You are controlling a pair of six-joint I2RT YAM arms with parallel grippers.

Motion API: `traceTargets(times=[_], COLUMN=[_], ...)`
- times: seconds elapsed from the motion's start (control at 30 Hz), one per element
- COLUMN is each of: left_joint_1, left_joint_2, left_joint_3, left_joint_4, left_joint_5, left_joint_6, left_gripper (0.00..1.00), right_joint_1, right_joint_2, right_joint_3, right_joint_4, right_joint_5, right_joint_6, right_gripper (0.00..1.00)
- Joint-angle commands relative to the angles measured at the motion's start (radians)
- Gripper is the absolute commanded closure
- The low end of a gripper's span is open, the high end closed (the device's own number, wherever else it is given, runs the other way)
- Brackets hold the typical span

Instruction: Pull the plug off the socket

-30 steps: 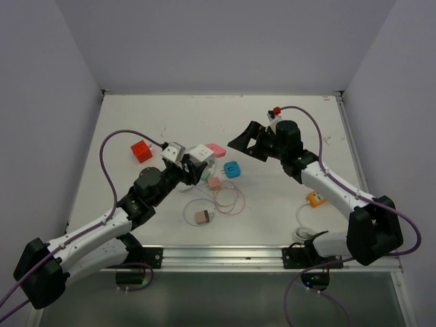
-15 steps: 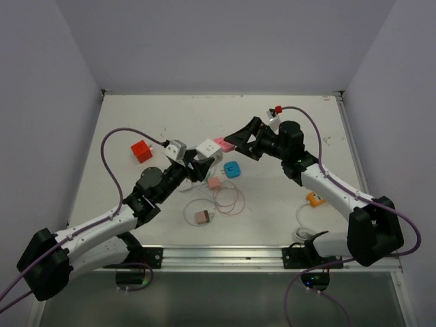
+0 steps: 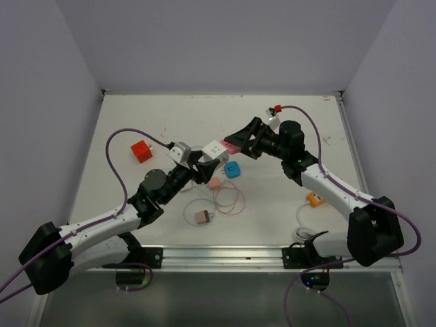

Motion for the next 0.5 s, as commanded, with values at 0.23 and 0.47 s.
traceTargets(times=[0.23,0.47], left_joint_1=[-0.006,-0.006], left_joint_2=[-0.012,0.005], left_joint_3=[0.014,0.026], left_joint_4=[0.016,-0.013], left_joint_5=[-0.041,-0.039], left_joint_6=[0.031,0.045], left_gripper=[1.00,1.00], right_joint_1=[0.001,0.001], right_joint_2=[-0.050,-0.059], right_joint_3=[0.043,0.056], right_joint_4=[-0.037,-0.063], right_joint_5=[-0.025,-0.024], right_joint_6=[-0.064,-0.090], right_gripper=[0.45,0.57])
